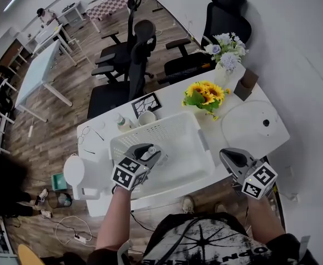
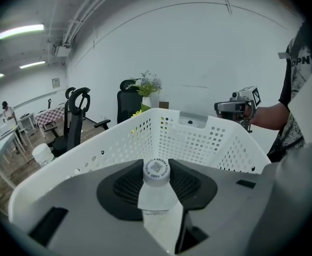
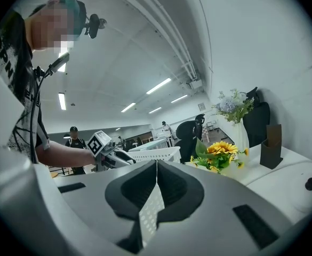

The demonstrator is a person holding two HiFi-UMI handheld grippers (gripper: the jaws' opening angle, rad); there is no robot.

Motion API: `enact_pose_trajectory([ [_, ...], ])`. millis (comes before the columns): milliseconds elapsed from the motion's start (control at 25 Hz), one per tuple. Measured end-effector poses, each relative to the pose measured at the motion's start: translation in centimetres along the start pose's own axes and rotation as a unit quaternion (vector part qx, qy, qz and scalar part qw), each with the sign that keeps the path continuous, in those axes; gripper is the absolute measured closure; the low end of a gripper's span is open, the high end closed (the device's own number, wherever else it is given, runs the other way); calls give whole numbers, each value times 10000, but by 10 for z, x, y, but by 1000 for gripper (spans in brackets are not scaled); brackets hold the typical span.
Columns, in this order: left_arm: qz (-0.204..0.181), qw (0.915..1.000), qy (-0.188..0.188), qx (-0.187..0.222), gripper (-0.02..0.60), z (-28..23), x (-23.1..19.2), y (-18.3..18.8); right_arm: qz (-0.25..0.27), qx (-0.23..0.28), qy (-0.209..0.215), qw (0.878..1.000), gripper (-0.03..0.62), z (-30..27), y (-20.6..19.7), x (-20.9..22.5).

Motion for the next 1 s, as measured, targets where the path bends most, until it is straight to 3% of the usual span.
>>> enact_pose_trajectory([
  [240,261,9987,-7,441,431,15,-6,19,-11,10,-83,10000,572,5,0,1],
  [1000,-432,9881,-184,1467,431,84,20,143,110,215,-178,9995,572,26,13,0],
])
Point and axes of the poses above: the fingertips, and each gripper's own axes: z backward along the fingers, x to its right, y out of its top, the point moved 5 cm from there along z, backward along the fingers, and after that the axes turned 7 degrees about z, right-handed, at the moved point
